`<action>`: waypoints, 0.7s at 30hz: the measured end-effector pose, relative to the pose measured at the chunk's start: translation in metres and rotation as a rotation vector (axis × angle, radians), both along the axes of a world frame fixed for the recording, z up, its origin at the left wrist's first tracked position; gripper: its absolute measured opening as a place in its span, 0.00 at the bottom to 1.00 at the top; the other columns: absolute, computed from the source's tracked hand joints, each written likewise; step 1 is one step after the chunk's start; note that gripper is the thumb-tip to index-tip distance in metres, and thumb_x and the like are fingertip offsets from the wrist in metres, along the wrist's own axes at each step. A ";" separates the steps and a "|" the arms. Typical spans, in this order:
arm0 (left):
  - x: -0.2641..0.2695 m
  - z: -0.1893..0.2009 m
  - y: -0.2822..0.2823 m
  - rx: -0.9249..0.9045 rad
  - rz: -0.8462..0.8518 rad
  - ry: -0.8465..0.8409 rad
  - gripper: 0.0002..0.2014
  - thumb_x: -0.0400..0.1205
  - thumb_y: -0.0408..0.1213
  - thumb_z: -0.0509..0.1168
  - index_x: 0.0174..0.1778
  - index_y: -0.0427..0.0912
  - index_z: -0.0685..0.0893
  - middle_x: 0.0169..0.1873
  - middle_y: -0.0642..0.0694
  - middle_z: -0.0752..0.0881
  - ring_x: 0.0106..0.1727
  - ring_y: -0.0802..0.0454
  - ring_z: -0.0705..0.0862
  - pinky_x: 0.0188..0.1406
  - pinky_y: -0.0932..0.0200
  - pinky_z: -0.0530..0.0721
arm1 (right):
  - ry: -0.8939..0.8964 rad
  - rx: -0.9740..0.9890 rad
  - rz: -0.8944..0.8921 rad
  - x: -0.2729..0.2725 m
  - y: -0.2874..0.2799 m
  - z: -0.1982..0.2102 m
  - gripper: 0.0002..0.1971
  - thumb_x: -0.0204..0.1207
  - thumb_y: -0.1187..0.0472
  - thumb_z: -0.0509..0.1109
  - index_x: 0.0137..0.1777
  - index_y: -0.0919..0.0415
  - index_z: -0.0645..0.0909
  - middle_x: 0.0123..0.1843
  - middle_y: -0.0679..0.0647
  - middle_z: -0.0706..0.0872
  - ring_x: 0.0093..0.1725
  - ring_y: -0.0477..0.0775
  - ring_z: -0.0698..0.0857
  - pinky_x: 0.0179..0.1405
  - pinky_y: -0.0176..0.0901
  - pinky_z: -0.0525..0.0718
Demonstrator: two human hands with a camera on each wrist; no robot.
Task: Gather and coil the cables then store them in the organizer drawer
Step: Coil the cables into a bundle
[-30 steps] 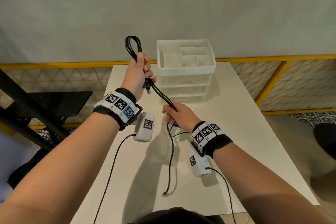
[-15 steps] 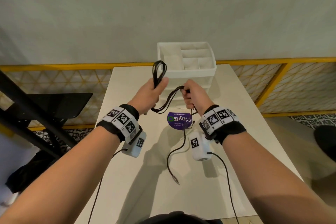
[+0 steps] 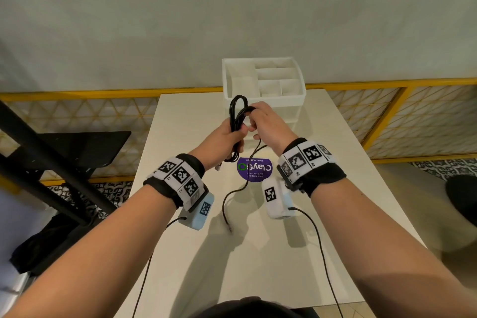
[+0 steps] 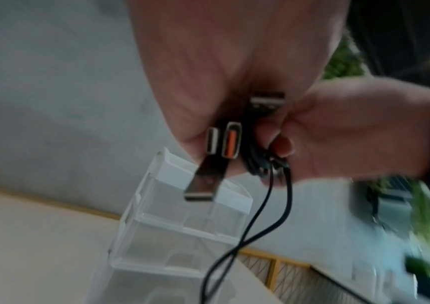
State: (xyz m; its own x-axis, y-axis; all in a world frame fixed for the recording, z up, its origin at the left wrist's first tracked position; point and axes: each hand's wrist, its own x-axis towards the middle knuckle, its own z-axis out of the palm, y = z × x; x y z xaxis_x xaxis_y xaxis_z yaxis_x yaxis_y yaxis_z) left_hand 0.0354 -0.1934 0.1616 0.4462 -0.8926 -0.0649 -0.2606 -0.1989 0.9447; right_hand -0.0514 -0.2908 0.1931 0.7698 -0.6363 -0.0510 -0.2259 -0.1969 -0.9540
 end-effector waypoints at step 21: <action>-0.004 -0.004 0.006 0.100 -0.134 -0.023 0.14 0.88 0.47 0.50 0.43 0.42 0.69 0.26 0.49 0.77 0.38 0.49 0.85 0.35 0.63 0.75 | -0.034 -0.379 0.034 -0.001 -0.010 -0.006 0.12 0.80 0.62 0.54 0.59 0.57 0.75 0.57 0.54 0.69 0.43 0.47 0.76 0.57 0.55 0.80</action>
